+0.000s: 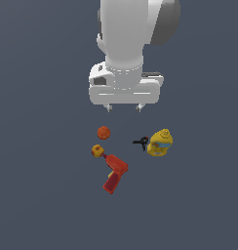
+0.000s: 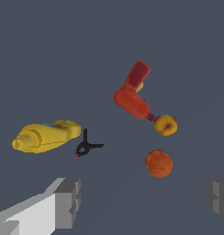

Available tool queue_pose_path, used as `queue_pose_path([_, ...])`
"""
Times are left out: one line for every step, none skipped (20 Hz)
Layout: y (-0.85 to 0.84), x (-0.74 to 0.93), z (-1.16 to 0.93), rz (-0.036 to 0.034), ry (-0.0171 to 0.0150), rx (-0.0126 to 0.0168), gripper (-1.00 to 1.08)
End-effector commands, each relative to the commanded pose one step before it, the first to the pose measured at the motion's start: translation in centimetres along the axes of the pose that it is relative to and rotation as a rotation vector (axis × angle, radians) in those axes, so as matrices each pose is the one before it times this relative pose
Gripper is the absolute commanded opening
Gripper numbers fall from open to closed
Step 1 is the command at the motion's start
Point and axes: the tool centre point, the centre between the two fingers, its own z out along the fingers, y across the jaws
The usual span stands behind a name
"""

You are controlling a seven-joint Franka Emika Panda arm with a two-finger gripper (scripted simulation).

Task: Pick up a designated object from a clutter of objects.

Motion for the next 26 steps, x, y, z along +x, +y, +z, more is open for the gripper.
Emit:
queue_pose_path([0.011,-0.001,-0.027,0.00033,0.00042,-0.0001,1.08])
queue_pose_path([-0.005,0.007,0.005,0.0,0.0,0.0,1.08])
queue_pose_path([-0.022,0.037,0.027,0.0,0.0,0.0,1.08])
queue_pose_path([0.02,0.078,0.06,0.00086,-0.00025,0.00038,1.08])
queue_pose_path([0.028,0.112,0.089,0.00116,-0.0004,0.00063,1.08])
queue_pose_path([0.022,0.143,0.113,0.00127,-0.00047,0.00075,1.08])
queue_pose_path([0.016,0.17,0.136,0.00139,-0.00051,0.00082,1.08])
queue_pose_path([0.025,0.198,0.16,0.00171,-0.00062,0.001,1.08])
queue_pose_path([0.03,0.226,0.185,0.00198,-0.00071,0.00113,1.08])
queue_pose_path([0.034,0.251,0.209,0.00222,-0.00079,0.00126,1.08])
queue_pose_path([0.039,0.281,0.238,0.0025,-0.00088,0.00143,1.08])
queue_pose_path([0.046,0.311,0.268,0.00281,-0.00099,0.00161,1.08])
queue_pose_path([0.05,0.34,0.299,0.00309,-0.00108,0.00177,1.08])
queue_pose_path([0.059,0.371,0.334,0.00344,-0.0012,0.00197,1.08])
queue_pose_path([0.058,0.4,0.368,0.00368,-0.00127,0.0021,1.08])
queue_pose_path([0.069,0.43,0.407,0.00407,-0.0014,0.00231,1.08])
queue_pose_path([0.075,0.459,0.446,0.00439,-0.00149,0.00249,1.08])
queue_pose_path([0.085,0.487,0.488,0.00476,-0.0016,0.00269,1.08])
queue_pose_path([0.09,0.513,0.53,0.00507,-0.00169,0.00286,1.08])
queue_pose_path([0.101,0.538,0.576,0.00546,-0.0018,0.00306,1.08])
queue_pose_path([0.11,0.562,0.623,0.00583,-0.0019,0.00326,1.08])
queue_pose_path([0.12,0.583,0.672,0.0062,-0.002,0.00345,1.08])
queue_pose_path([0.128,0.586,0.702,0.0064,-0.00204,0.00354,1.08])
queue_pose_path([0.132,0.576,0.717,0.00647,-0.00204,0.00356,1.08])
queue_pose_path([0.136,0.565,0.732,0.00651,-0.00202,0.00355,1.08])
queue_pose_path([0.143,0.555,0.747,0.00661,-0.00202,0.00358,1.08])
